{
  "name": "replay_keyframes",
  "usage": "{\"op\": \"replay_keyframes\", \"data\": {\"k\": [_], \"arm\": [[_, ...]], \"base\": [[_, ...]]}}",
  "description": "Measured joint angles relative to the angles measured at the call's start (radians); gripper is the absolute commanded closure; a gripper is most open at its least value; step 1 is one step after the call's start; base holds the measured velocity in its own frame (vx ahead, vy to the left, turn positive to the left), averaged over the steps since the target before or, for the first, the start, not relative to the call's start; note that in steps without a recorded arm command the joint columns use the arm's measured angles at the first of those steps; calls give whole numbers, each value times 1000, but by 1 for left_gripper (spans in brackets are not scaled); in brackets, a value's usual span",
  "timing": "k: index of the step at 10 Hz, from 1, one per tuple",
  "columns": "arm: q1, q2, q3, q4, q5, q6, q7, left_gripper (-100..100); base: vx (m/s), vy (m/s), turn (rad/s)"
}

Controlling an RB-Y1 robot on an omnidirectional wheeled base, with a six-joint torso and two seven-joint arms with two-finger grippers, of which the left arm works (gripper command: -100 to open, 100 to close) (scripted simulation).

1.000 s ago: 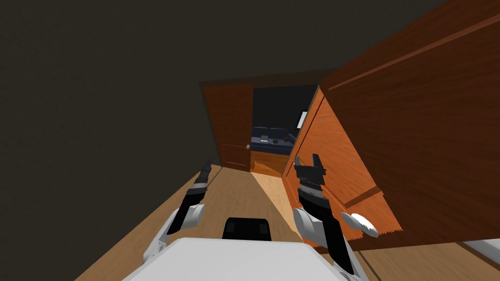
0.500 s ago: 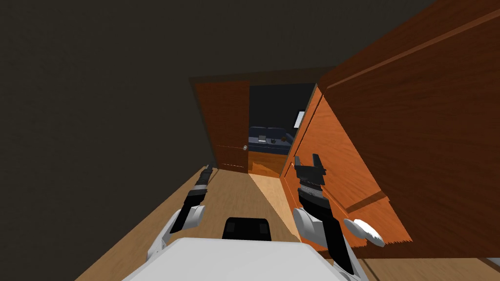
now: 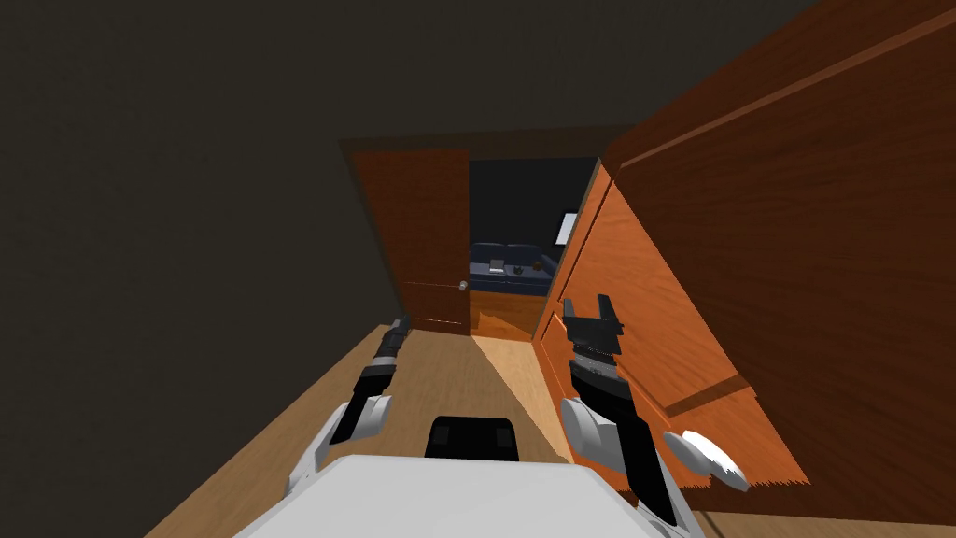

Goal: Pull the door open

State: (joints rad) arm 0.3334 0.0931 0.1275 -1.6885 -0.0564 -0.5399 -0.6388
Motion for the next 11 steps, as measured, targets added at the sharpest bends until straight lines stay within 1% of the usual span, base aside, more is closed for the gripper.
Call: {"op": "replay_keyframes", "data": {"k": [2,3,4,5,6,9,10,11], "arm": [[-19,2,12,56,-11,-16,-44,-100],[-22,1,16,77,-16,-23,-66,-100],[-19,2,20,91,-21,-30,-86,-100],[-26,3,26,114,-26,-35,-107,-100],[-38,4,33,147,-31,-46,-128,-100],[-53,6,49,217,-46,-69,-190,-100],[-62,5,54,244,-51,-77,-212,-100],[-64,3,58,261,-57,-82,-234,-100]], "base": [[101,-24,-81],[109,-19,-85],[115,-33,-89],[112,-28,-75],[101,-22,-82],[108,-9,-93],[106,-6,-91],[106,-21,-74]]}}
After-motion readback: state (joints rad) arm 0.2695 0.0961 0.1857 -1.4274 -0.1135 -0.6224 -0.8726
